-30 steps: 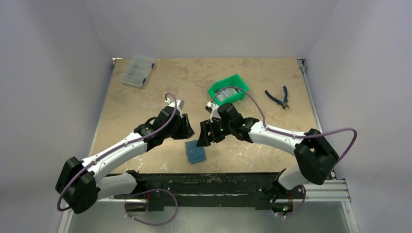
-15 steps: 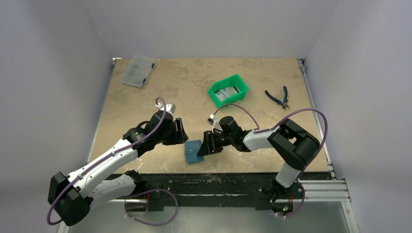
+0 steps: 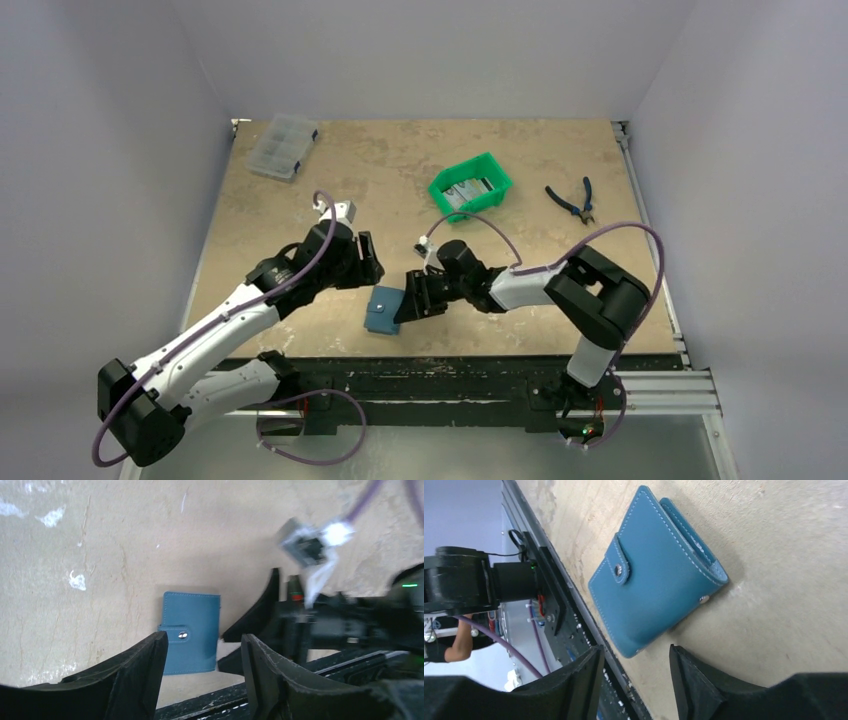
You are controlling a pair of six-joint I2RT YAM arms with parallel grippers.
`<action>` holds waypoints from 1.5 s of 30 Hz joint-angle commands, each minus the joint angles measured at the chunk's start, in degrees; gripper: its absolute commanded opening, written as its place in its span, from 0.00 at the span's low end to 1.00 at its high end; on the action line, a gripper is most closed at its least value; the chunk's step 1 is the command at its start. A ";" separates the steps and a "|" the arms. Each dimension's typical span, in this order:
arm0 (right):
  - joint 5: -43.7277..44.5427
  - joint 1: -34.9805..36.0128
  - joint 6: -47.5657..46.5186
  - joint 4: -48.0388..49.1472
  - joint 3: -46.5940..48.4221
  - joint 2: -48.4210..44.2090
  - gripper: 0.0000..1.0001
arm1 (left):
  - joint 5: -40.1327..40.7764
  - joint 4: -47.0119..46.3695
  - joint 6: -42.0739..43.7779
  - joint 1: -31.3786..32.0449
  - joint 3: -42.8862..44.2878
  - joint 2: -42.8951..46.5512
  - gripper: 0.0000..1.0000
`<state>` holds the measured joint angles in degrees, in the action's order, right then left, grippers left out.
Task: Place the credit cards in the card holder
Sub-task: Move the card holder to the corner of the board, then reset both arms
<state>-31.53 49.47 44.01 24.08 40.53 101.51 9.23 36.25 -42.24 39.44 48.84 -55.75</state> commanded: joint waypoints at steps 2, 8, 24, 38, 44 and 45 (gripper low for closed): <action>4.63 -5.14 -3.57 -7.74 -2.93 -12.22 0.61 | -2.16 -5.83 -1.56 -0.01 -9.45 -1.96 0.62; 6.21 -19.60 -12.89 -22.95 -4.21 -28.77 0.67 | -8.38 -18.24 -3.12 -0.42 -18.08 -8.40 0.75; 28.58 -26.20 -28.45 -48.44 15.87 -45.56 0.74 | -22.88 -48.88 -12.53 17.56 -4.11 -47.58 0.26; 42.38 -26.37 -24.37 -57.65 24.07 -57.03 0.76 | -24.79 -52.82 -16.33 23.42 15.68 -61.41 0.39; 45.75 -26.40 -24.60 -60.53 30.90 -60.74 0.79 | -22.49 -48.47 -12.06 17.75 10.39 -43.76 0.71; 45.90 -26.36 -24.78 -60.92 32.07 -61.17 0.81 | -21.65 -46.64 -11.10 16.52 9.97 -40.51 0.72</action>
<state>10.15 23.22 19.16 -34.44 67.11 42.46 -16.19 -14.72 -57.63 60.90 60.40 -110.10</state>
